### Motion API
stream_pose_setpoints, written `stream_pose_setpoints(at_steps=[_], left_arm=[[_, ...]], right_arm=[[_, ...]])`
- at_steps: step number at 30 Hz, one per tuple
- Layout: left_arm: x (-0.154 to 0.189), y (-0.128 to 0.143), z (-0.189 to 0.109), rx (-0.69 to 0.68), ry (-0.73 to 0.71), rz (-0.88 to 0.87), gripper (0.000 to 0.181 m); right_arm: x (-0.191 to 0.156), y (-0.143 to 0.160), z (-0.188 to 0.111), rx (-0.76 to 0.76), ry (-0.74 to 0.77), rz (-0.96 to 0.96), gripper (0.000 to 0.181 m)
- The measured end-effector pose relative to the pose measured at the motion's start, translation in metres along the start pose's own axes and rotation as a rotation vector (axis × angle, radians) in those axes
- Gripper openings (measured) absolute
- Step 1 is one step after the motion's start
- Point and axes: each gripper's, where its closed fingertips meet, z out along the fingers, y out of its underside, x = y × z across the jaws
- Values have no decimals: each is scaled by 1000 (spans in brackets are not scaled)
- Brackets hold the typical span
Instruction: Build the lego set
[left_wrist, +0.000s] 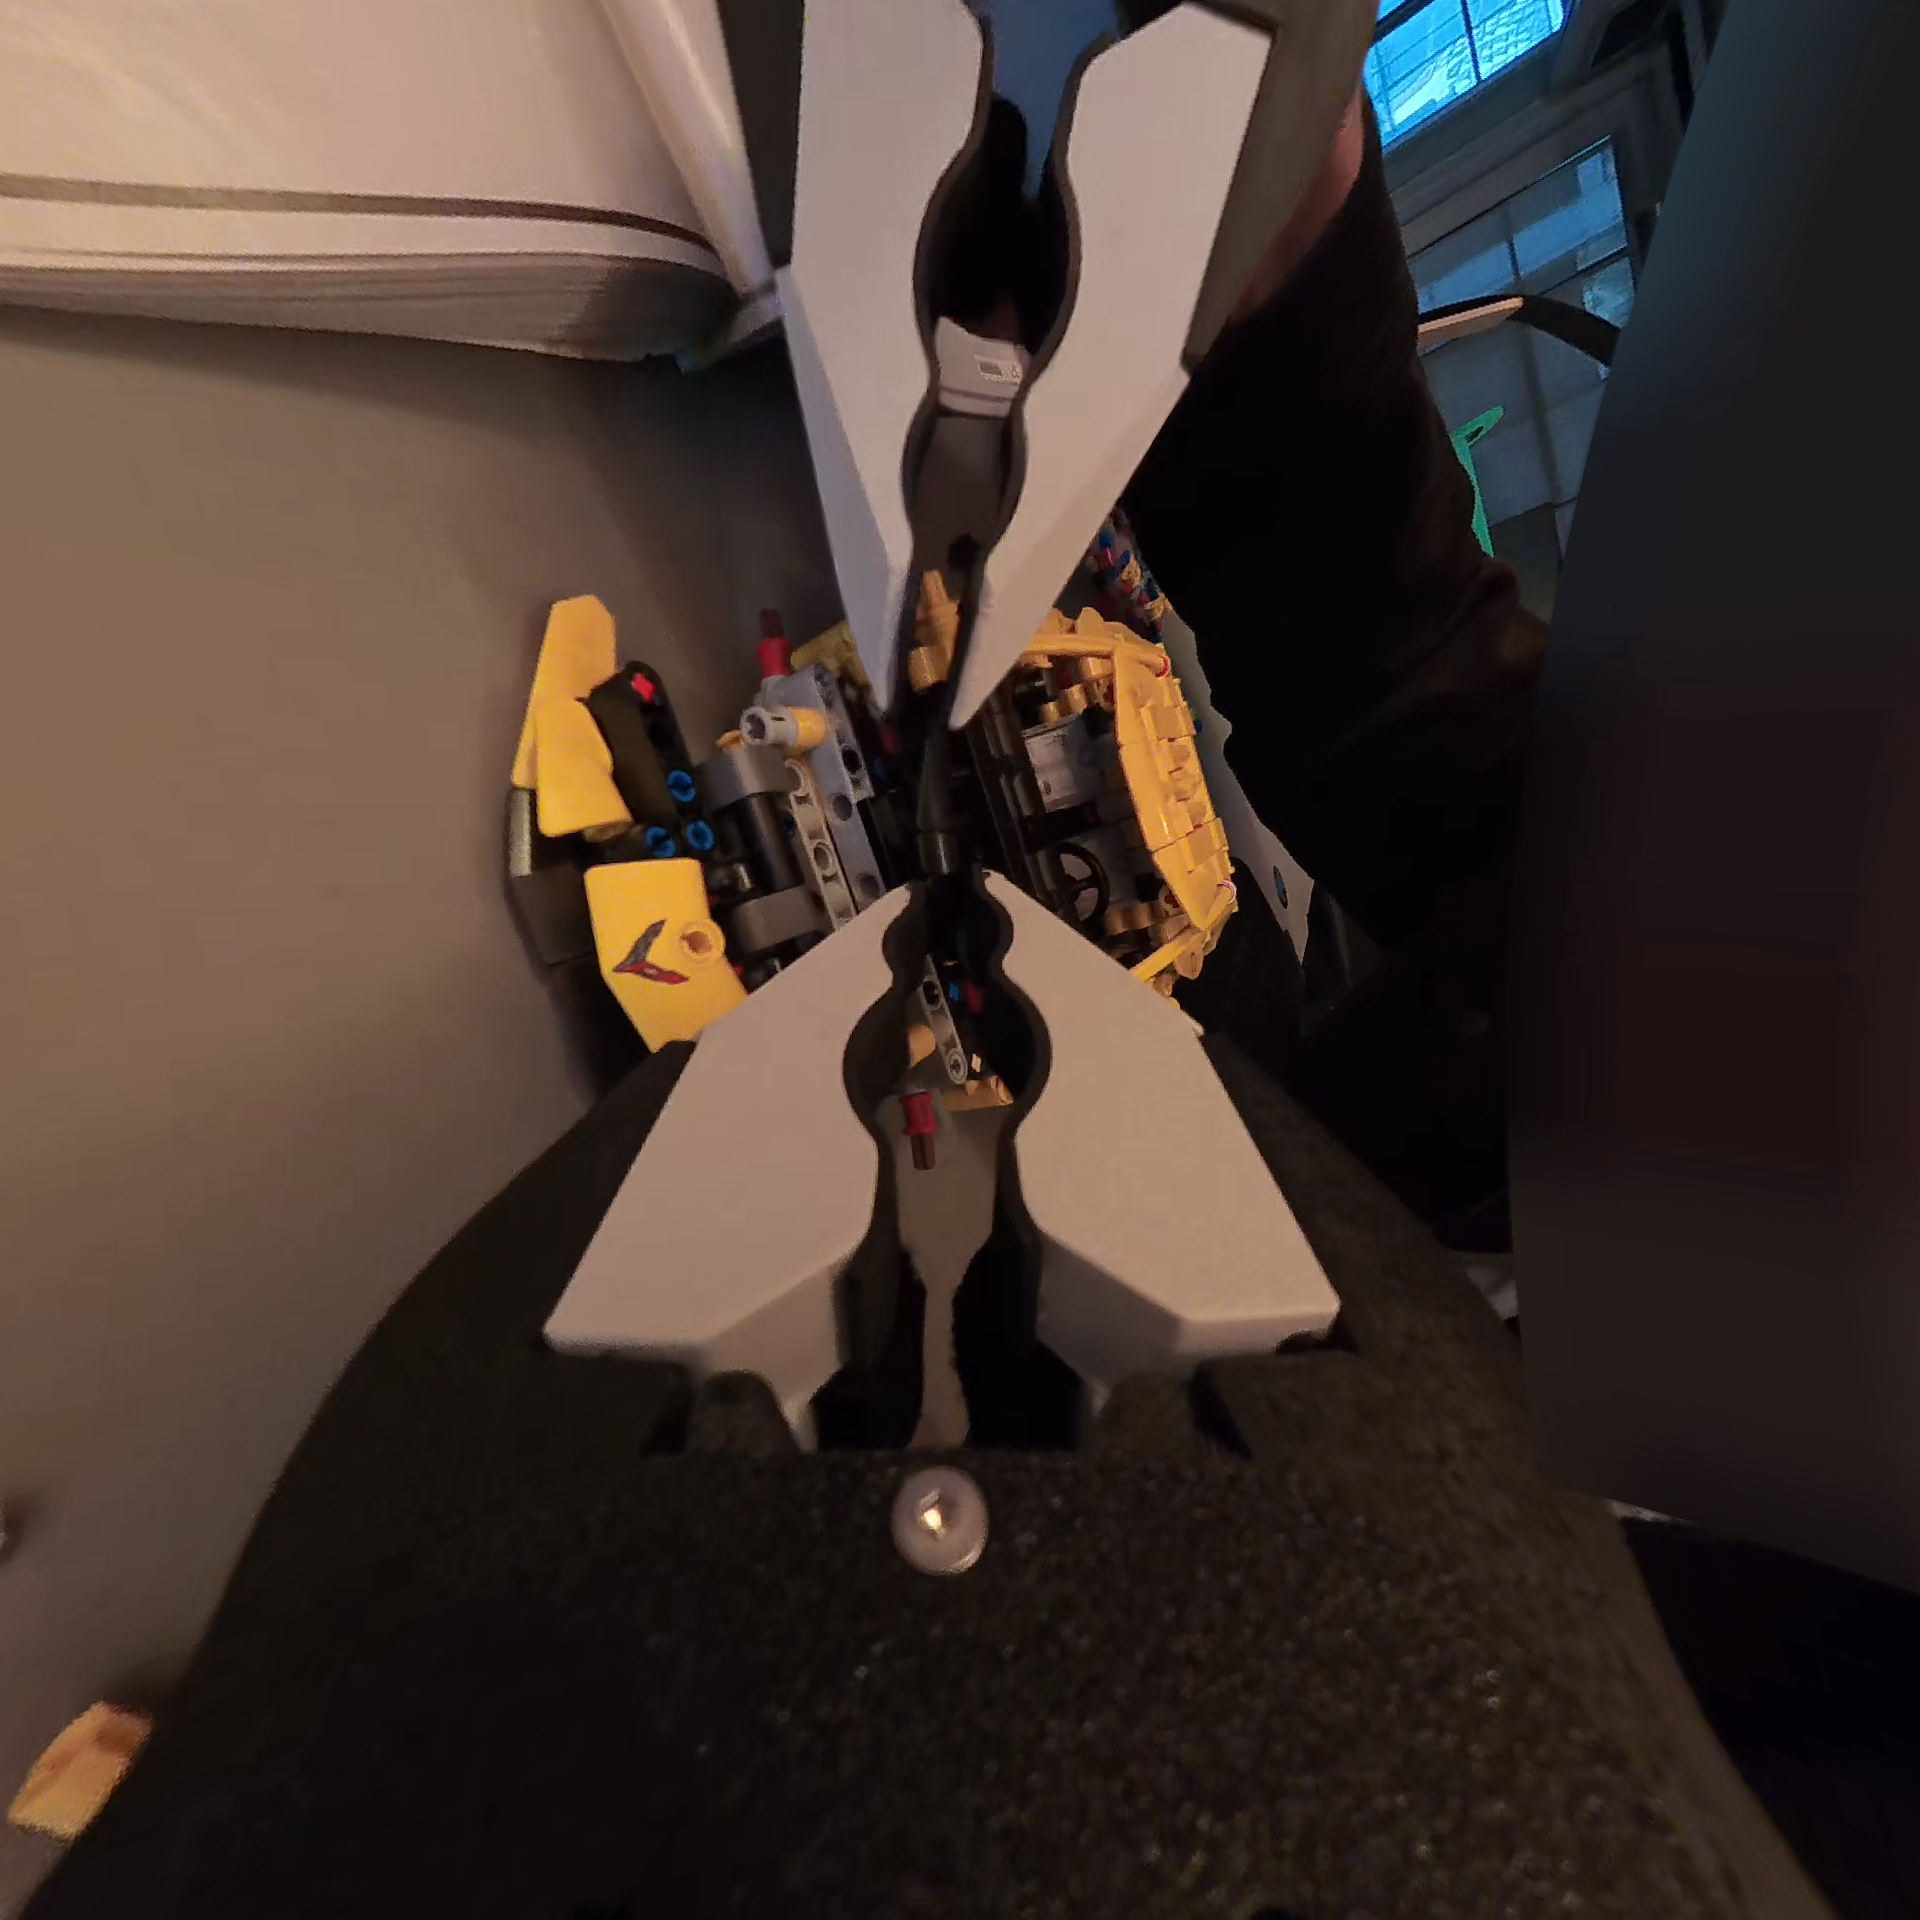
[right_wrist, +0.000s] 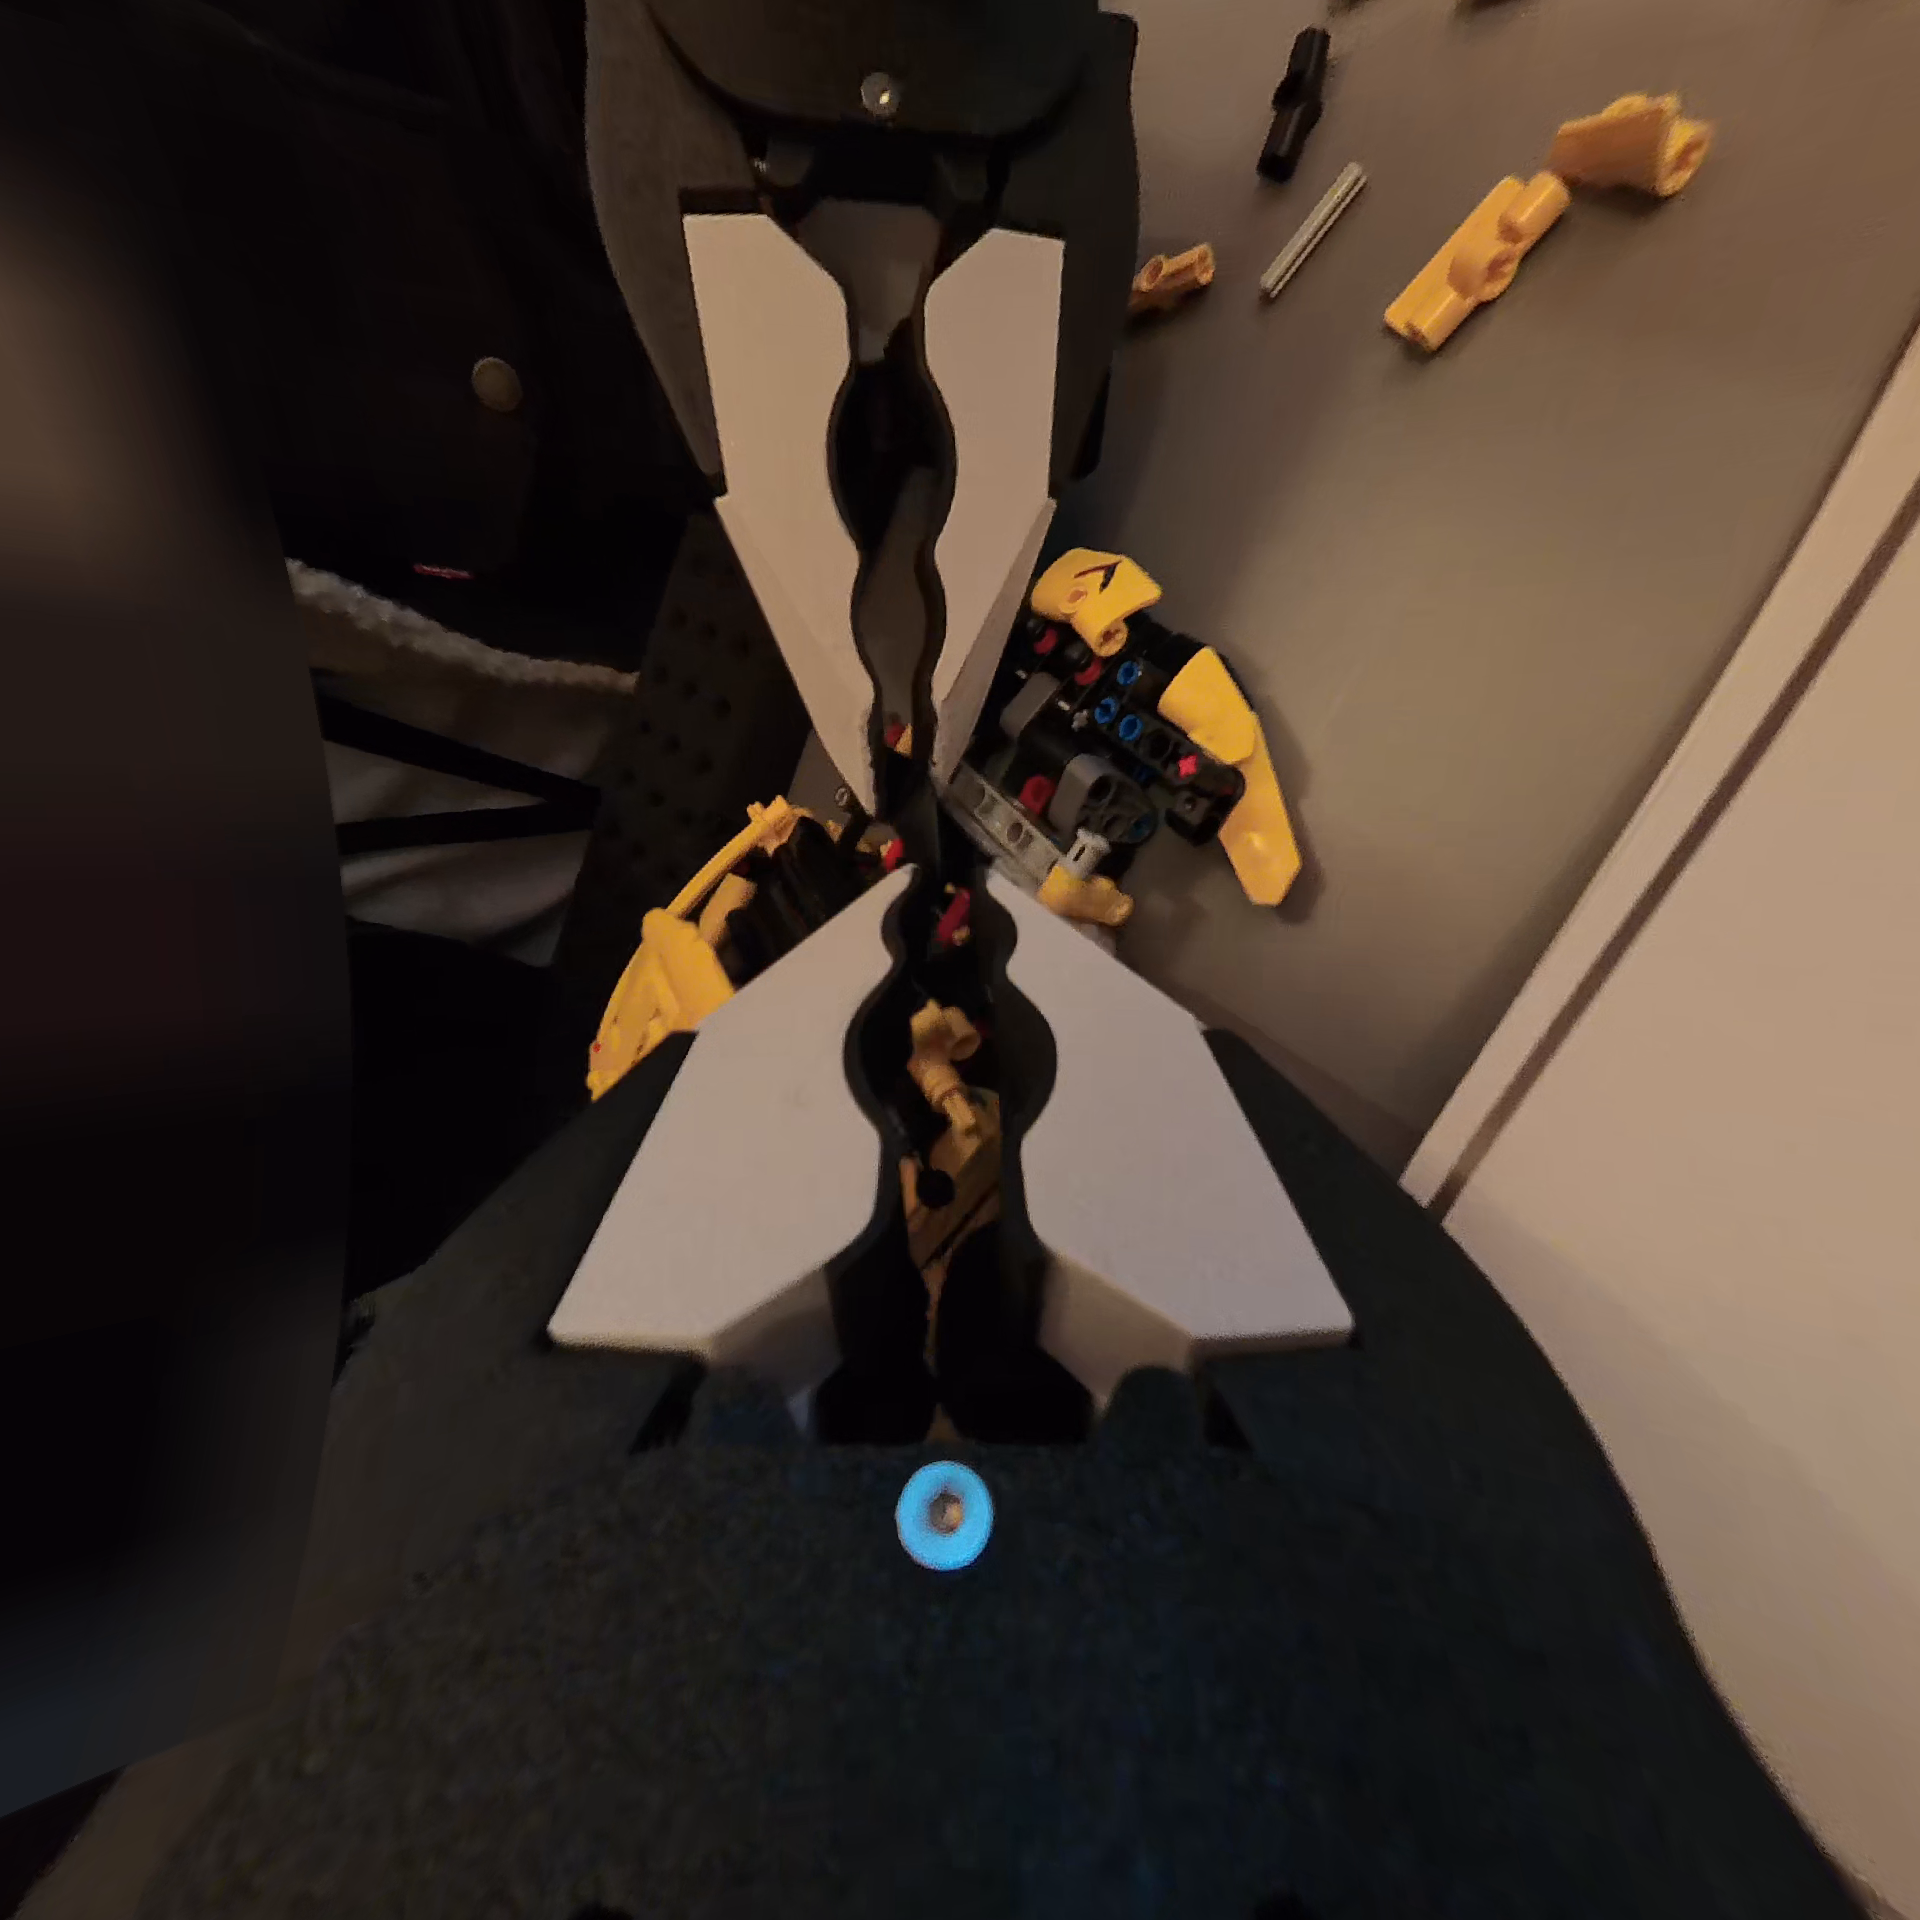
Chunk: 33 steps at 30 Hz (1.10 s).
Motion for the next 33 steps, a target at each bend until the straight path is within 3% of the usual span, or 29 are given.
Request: stream_pose_setpoints(at_steps=[15,33], left_arm=[[3,0,2,-2,16,3,7],[10,13,4,-53,4,72,8]], right_arm=[[-3,6,5,-31,-58,92,0],[-11,11,10,-100,-65,59,0]])
